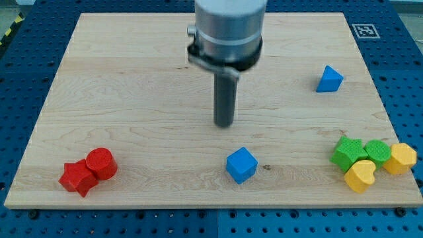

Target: Push the blue triangle towards the blue cube

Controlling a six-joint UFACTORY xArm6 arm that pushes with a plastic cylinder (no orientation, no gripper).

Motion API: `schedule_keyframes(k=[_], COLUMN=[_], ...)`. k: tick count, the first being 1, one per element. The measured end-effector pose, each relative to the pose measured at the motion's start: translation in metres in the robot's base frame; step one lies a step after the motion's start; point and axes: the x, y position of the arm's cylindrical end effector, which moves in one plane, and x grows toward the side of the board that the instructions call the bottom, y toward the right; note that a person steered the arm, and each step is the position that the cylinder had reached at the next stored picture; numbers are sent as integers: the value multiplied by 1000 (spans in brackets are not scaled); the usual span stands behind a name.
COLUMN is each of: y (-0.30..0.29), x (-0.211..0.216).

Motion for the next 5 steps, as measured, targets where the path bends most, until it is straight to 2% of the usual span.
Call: schedule_keyframes(k=[1,2,3,4,5], y=[25,90,172,210,206], x=[-62,-104,-126,-113,-92])
